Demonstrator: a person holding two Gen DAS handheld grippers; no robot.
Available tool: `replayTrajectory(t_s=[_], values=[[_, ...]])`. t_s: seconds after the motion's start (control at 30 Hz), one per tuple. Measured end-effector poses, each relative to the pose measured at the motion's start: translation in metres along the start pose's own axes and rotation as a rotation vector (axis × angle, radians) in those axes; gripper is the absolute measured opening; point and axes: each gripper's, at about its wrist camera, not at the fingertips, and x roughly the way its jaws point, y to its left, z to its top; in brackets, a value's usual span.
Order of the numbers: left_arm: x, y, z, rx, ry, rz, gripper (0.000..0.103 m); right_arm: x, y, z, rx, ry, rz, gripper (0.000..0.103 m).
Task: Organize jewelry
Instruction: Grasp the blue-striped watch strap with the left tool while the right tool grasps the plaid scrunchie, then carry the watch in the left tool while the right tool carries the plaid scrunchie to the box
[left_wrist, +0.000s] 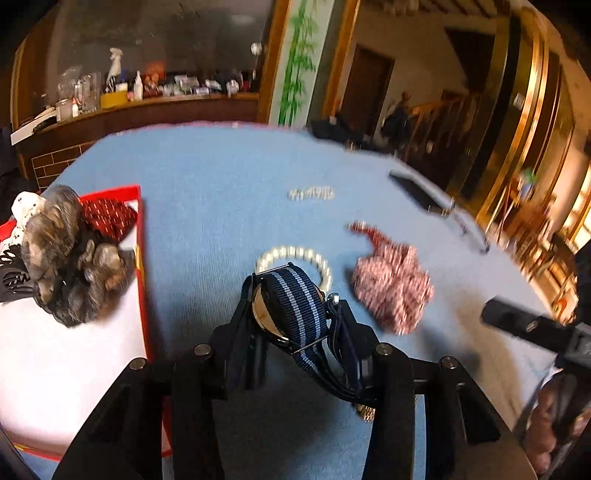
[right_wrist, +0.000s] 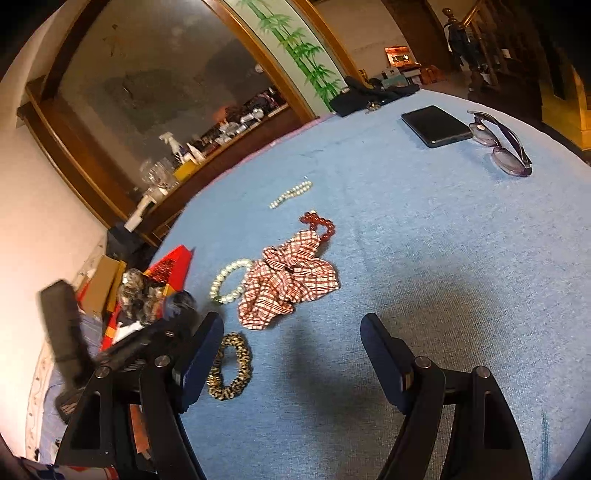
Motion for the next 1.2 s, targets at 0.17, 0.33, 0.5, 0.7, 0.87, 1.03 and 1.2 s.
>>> replayTrajectory(t_s=[0.17, 0.33, 0.5, 0.7, 0.87, 1.03, 1.2], values=[[-0.007, 0.011, 0.007, -0.035, -0.082, -0.005, 0.043, 0.025, 0.023, 0.015, -0.069, 0.064, -0.064, 0.084], [-0.013, 0.022, 0.007, -0.048, -0.108, 0.018, 0.043, 0.061, 0.05, 0.036, -0.19, 0.106, -0.172, 0.089], [-0.019, 0.025, 0.006, -0.043, -0.126, 0.027, 0.043, 0.094, 0.063, 0.026, -0.306, 0.155, -0.307, 0.046], [-0.021, 0.023, 0.007, -0.033, -0.135, 0.046, 0.043, 0.079, 0.053, 0.023, -0.284, 0.051, -0.263, 0.013], [-0.021, 0.023, 0.006, -0.032, -0.142, 0.06, 0.043, 0.058, 0.061, 0.025, -0.293, -0.066, -0.201, 0.012], [-0.025, 0.021, 0.006, -0.025, -0.16, 0.074, 0.043, 0.041, 0.072, 0.025, -0.313, -0.155, -0.155, 0.013], [-0.025, 0.021, 0.006, -0.028, -0.162, 0.079, 0.043, 0.043, 0.069, 0.027, -0.284, -0.136, -0.12, 0.013]])
